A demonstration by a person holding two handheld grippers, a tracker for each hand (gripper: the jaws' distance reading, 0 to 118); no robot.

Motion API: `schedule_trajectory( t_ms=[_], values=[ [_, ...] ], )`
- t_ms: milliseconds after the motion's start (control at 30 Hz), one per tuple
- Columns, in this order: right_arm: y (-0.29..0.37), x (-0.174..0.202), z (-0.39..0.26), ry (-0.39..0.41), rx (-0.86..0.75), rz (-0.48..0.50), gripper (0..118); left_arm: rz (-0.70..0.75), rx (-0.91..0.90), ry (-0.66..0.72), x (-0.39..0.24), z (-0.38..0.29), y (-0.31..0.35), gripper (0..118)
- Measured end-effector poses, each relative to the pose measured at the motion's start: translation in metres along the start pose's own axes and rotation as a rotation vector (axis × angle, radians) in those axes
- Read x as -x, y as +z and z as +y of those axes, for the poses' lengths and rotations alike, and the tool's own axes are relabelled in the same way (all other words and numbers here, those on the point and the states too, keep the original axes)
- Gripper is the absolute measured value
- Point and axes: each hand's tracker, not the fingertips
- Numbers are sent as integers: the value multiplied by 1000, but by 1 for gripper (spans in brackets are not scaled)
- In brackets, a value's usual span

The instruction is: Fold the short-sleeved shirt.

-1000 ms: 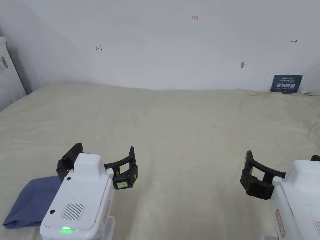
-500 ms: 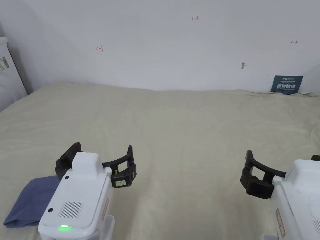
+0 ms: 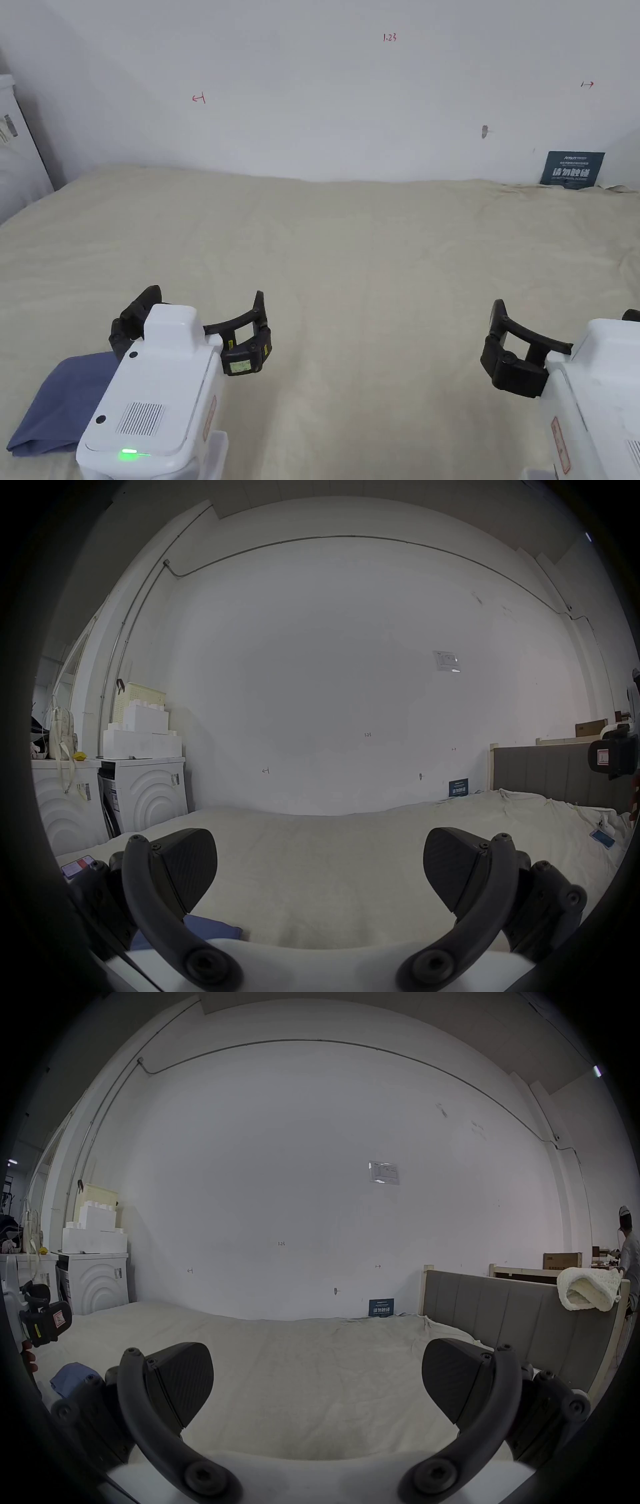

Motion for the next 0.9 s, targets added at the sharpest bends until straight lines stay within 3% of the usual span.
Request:
schedule_trajectory(
  t_ms=[900],
  values=[
    [1,2,1,10,-10,-1,118,6,-4,-14,-1,1,-1,118]
  ],
)
